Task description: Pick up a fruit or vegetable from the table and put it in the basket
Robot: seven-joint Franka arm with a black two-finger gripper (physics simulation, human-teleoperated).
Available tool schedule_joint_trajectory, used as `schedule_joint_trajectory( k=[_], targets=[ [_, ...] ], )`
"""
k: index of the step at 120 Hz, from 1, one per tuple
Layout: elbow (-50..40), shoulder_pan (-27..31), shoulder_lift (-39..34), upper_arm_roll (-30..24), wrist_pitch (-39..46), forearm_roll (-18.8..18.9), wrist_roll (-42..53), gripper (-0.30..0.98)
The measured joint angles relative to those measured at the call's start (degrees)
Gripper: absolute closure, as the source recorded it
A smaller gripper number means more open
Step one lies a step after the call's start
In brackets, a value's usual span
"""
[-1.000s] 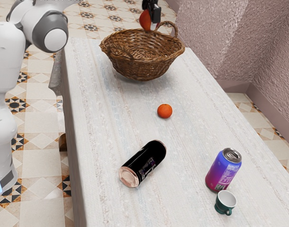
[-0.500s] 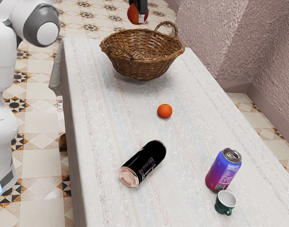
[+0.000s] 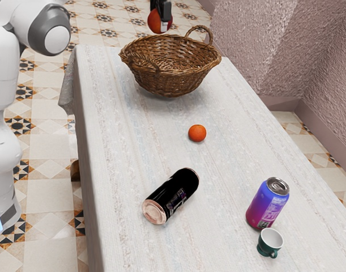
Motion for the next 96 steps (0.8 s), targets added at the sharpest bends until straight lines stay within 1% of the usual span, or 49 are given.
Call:
schedule_joint_trajectory(
  k=[14,28,52,70,90,96],
  targets=[
    [0.00,-0.05,-0.17,0.08,-0.24,-0.86,0.44,0.33],
    [0.02,-0.41,-0.20,0.20,-0.63,-1.83,0.84,0.20],
    [0.02,-1.23,-0.32,0.33,-1.15,-2.68,1.35,0.13],
    [0.02,-1.74,-0.29,0.45,-1.34,-2.80,1.64,0.05],
    [0.04,-1.72,-0.24,0.33,-1.47,-2.83,1.90,0.01],
    [0.06,-3.27,-0.39,0.10,-2.01,-2.81,1.87,0.01]
  ],
)
